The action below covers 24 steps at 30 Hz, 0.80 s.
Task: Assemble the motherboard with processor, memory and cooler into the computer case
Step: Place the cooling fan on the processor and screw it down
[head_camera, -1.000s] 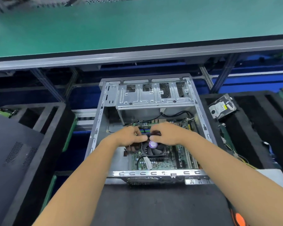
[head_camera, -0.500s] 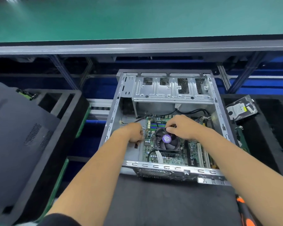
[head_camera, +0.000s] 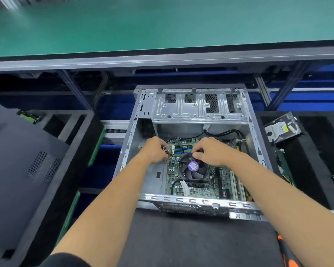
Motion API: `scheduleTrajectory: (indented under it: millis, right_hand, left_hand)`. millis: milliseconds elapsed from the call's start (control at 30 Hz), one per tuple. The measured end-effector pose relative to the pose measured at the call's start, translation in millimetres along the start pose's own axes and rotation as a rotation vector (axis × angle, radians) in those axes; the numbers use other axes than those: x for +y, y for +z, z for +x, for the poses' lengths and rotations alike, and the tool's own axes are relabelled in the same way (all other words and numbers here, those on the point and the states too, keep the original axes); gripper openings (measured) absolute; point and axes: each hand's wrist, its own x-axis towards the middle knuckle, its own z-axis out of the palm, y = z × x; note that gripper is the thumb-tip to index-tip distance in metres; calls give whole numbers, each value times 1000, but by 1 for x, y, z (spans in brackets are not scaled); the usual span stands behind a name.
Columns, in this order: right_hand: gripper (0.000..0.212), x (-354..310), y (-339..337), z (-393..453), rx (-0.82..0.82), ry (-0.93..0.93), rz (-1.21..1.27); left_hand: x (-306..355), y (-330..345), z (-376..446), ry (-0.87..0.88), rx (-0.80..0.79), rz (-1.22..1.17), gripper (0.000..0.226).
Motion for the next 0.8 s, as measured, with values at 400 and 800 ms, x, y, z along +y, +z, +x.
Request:
scheduleTrajectory:
  millis: [400, 800]
  right_hand:
    - [18, -1, -2, -1, -12, 16, 32]
    - [18, -4, -4, -1, -28, 13, 12]
  left_hand:
    - [4, 10, -6, 132, -76, 138, 30]
    - [10, 12, -6, 119, -75, 215, 23]
